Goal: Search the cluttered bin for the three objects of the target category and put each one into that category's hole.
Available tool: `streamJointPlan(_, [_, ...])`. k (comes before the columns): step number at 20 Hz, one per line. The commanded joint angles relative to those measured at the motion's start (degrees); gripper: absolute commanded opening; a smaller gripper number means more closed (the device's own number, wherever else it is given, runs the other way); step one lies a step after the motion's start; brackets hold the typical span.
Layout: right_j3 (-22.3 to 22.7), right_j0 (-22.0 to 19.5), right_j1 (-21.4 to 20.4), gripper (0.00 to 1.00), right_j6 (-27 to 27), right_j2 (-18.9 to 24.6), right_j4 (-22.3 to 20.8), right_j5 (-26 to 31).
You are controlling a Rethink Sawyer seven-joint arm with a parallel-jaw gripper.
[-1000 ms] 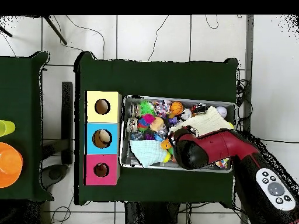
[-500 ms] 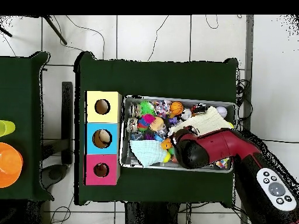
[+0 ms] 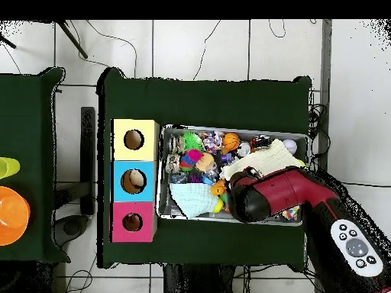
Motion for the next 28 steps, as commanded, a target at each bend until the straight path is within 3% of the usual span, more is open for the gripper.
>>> streamJointPlan(1, [-1.4,2.9,-0.6,1.0,-9.2,-4.8,-8.9,2.9])
streamJointPlan(3, [-1.3,4.6,-1.6,1.0,-3.1,-7.0,-12.0,-0.2])
streamJointPlan(8, [-2.0,3.7,-1.2,1.0,-4.2,-8.4,-15.6,-2.9])
streamJointPlan(10, [-2.6,4.3,-0.8,1.0,-2.1,-9.4,-17.9,-4.3])
streamJointPlan(15, [-2.8,8.5,0.1,1.0,8.6,-13.5,-22.9,-7.2])
streamJointPlan(18, [-3.8,13.9,1.5,1.0,20.8,-18.1,-28.0,-10.0])
streamJointPlan(23, [-1.5,18.3,1.2,1.0,29.9,-23.7,-25.2,-14.9])
streamJointPlan(26, [-3.0,24.6,2.4,1.0,39.0,-29.0,-27.9,-18.7])
streamJointPlan(28, [-4.2,26.8,3.0,1.0,41.6,-31.4,-28.2,-20.7])
